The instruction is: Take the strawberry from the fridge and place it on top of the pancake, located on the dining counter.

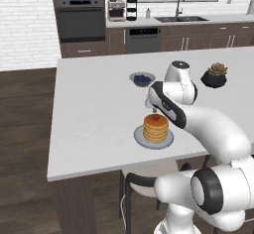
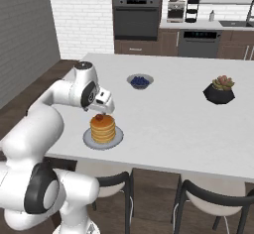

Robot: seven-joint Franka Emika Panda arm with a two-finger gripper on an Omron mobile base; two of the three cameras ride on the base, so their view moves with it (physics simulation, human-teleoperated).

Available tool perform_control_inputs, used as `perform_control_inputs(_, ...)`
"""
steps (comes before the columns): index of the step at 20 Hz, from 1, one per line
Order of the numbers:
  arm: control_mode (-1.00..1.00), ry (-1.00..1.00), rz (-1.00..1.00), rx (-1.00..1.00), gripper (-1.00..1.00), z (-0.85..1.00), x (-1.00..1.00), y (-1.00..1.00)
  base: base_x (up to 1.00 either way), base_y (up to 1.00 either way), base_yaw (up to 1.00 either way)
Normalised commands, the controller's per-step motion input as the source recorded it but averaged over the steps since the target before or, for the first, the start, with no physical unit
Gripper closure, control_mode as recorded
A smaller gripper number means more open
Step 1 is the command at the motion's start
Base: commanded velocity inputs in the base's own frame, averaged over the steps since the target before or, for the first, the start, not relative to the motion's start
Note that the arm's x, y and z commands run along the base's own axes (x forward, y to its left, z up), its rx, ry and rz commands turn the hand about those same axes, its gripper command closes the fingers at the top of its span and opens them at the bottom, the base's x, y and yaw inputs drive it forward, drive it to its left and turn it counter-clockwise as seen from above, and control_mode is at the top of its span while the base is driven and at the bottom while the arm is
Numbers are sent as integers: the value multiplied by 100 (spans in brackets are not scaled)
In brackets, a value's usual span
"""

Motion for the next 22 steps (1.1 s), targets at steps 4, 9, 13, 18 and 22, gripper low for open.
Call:
perform_control_inputs(4, -100, 0, 0, -1, -100, 71, -95, 24, 0, 0, 0)
perform_control_inputs(9, -100, -3, 1, -9, -100, 17, -100, 84, 0, 0, 0)
perform_control_inputs(13, -100, 1, 2, -26, -100, 0, -100, 100, 0, 0, 0)
perform_control_inputs(18, -100, 11, 5, -35, -100, -2, -90, 100, 0, 0, 0)
perform_control_inputs(22, -100, 18, 7, -29, -100, -22, -52, 97, 0, 0, 0)
